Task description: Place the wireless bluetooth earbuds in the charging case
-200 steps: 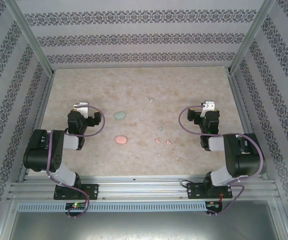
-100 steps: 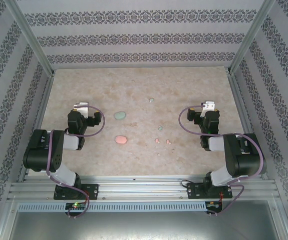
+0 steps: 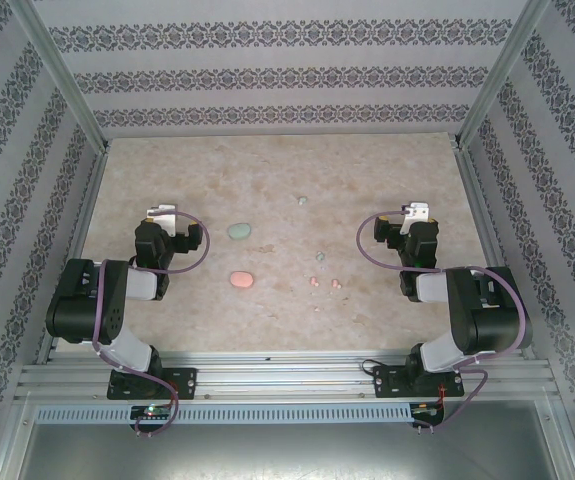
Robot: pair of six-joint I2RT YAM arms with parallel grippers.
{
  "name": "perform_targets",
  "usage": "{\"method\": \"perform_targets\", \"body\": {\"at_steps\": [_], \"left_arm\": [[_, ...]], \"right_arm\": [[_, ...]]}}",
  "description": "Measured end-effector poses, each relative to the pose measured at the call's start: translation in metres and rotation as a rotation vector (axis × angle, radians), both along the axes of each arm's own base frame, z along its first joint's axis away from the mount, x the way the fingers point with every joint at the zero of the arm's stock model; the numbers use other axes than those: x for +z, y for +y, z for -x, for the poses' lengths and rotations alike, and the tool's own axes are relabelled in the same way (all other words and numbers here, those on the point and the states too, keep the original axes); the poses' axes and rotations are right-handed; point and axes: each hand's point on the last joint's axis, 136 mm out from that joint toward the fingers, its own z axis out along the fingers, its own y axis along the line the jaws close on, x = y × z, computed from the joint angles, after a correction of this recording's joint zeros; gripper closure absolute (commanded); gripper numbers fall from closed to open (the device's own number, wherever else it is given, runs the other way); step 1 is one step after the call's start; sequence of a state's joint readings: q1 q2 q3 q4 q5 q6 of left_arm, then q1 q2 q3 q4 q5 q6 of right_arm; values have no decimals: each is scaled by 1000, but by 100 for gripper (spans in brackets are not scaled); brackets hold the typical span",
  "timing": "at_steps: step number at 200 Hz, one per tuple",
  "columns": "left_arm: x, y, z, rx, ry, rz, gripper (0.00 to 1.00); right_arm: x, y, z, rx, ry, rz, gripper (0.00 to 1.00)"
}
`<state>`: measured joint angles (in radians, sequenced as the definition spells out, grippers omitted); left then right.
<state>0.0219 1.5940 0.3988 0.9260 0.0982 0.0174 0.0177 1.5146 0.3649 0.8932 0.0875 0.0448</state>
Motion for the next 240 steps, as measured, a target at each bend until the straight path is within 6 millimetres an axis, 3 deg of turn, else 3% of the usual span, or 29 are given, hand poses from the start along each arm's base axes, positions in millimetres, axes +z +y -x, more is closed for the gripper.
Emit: {"method": "perform_targets", "body": {"at_steps": [105,150,170,211,226,240], "left_arm": [[0,0,0,0,0,0,0],[1,-1,1,-2,2,4,0],[9,0,5,4,5,7,0],[55,11,5,76,-35,24,0],[79,15,5,110,-56,45,0],[99,17,6,134,-58,75,0]], "right_arm": [[0,0,0,0,0,0,2],[1,10,3,57,16,14,2],[17,20,4,92,30,26,2],[91,53,-10,139,-22,21,2],[104,77,-7,194,-20,25,2],[105,111,0,279,11,40,2]]}}
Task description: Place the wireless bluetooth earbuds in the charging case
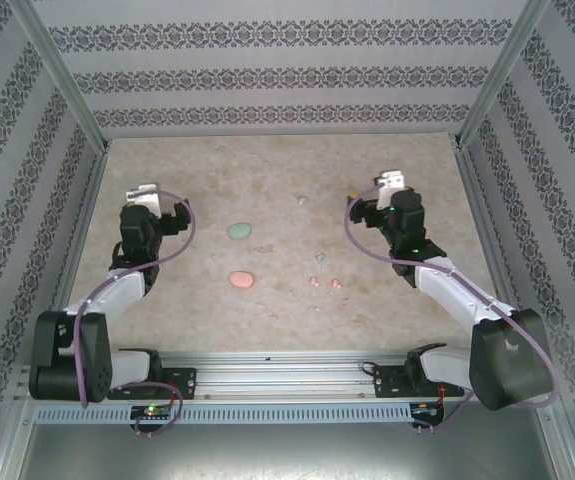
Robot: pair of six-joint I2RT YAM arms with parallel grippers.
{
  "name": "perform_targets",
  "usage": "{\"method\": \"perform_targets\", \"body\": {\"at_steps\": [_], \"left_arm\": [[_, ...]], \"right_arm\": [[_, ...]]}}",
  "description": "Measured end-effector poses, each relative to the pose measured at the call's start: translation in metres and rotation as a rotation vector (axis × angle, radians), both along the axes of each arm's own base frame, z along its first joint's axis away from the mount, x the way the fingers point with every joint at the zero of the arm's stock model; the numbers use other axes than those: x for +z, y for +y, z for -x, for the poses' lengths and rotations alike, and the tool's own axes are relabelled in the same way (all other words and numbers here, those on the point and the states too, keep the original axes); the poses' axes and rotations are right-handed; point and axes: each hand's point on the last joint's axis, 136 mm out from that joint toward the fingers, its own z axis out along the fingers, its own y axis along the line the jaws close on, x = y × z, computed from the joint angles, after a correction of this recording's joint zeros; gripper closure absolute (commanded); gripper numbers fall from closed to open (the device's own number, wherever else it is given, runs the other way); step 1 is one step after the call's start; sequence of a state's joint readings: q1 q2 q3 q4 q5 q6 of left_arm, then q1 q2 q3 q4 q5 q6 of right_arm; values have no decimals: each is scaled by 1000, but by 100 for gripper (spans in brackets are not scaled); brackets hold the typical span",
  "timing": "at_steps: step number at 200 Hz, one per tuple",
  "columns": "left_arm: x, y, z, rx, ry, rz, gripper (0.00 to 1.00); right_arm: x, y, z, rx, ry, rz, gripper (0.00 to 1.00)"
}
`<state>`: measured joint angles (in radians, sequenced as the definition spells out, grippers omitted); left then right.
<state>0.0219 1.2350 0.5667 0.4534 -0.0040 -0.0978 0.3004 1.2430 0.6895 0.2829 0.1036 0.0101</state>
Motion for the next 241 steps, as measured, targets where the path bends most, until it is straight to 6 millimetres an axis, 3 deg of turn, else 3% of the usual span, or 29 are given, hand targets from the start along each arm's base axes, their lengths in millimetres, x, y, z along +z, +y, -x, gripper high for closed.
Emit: {"method": "perform_targets", "body": {"at_steps": [26,43,67,95,128,153,206,241], "left_arm": [[30,-1,0,14,36,59,0],[37,-4,1,-1,83,86,0],[25,-13,12,-44,213,129,0],[1,-30,30,-137,364,182,0],[-20,-59,59,-287,466,246,0],[-29,-75,78,-376,506,294,0],[-47,-86,84,-421,580,358,0],[-64,-86,91,-405,658,381,0]], "right_arm": [[-11,71,16,194,100,62,3],[-20,119,28,327,169,104,6],[-37,177,52,497,253,138,12],[-68,228,84,677,385,140,25],[-98,261,103,795,524,137,29],[-109,276,110,843,573,143,28],[-117,304,111,919,580,199,19],[-130,311,122,965,591,257,15]]}}
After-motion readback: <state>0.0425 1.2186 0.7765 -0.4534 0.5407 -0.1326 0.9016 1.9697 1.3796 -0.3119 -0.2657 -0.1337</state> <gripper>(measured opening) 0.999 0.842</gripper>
